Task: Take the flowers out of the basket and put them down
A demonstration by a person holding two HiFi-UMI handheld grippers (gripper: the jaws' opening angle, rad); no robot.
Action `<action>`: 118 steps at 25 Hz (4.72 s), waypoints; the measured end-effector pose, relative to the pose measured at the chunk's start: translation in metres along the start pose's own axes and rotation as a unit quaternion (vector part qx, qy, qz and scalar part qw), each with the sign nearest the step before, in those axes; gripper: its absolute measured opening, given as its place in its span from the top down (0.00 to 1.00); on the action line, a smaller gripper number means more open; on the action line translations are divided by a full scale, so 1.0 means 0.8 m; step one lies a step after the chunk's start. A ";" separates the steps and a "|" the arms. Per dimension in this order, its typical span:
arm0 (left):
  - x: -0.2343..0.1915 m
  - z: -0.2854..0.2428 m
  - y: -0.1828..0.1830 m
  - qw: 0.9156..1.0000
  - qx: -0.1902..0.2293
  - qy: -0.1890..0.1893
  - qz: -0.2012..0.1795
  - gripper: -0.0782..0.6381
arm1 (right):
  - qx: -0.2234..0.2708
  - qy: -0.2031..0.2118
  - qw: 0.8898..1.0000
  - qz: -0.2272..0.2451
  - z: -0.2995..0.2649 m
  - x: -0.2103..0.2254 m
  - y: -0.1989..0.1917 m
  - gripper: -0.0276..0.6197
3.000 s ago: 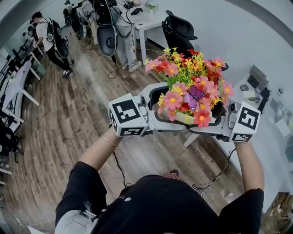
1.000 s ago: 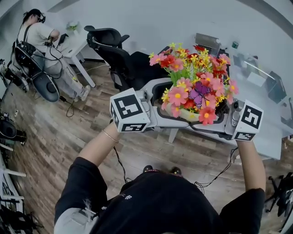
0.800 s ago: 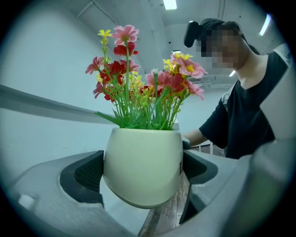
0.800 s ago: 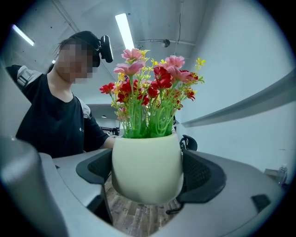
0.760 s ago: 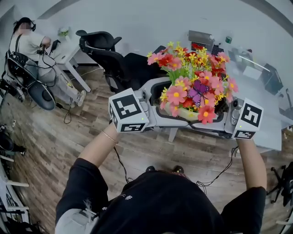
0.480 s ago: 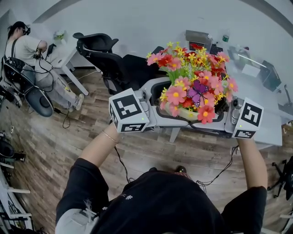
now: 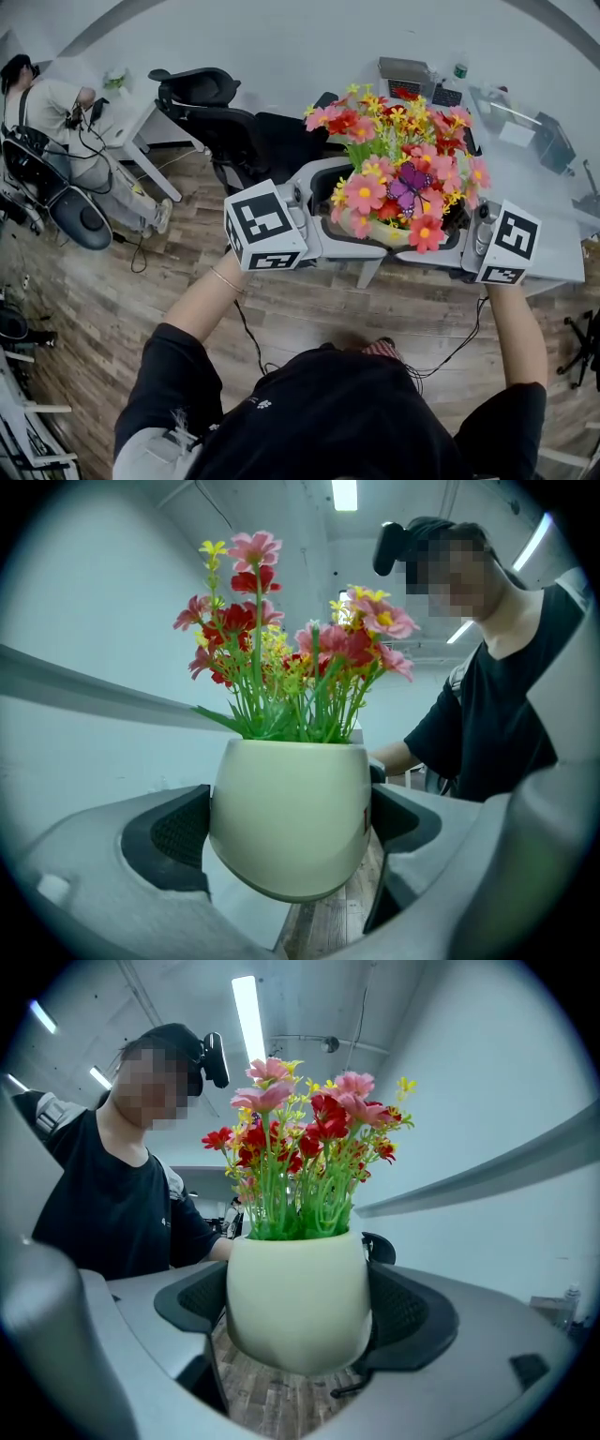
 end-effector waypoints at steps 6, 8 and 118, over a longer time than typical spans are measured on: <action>-0.007 -0.026 -0.009 1.000 0.002 -0.005 -0.001 0.16 | -0.002 -0.006 1.000 0.003 0.021 0.014 -0.007 0.24; -0.007 -0.027 -0.009 1.000 0.007 -0.006 0.000 0.16 | -0.003 -0.007 1.000 0.004 0.023 0.014 -0.005 0.24; -0.015 -0.027 -0.005 1.000 0.003 -0.018 -0.023 0.16 | -0.008 -0.022 0.999 0.021 0.020 0.013 -0.001 0.24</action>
Point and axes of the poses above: the fingertips, and each gripper's own axes: z backward along the fingers, x to its right, y out of its top, the point moved 9 cm from there along z, backward along the fingers, and after that the axes turned 11 degrees about -z, right-handed, at the moved point
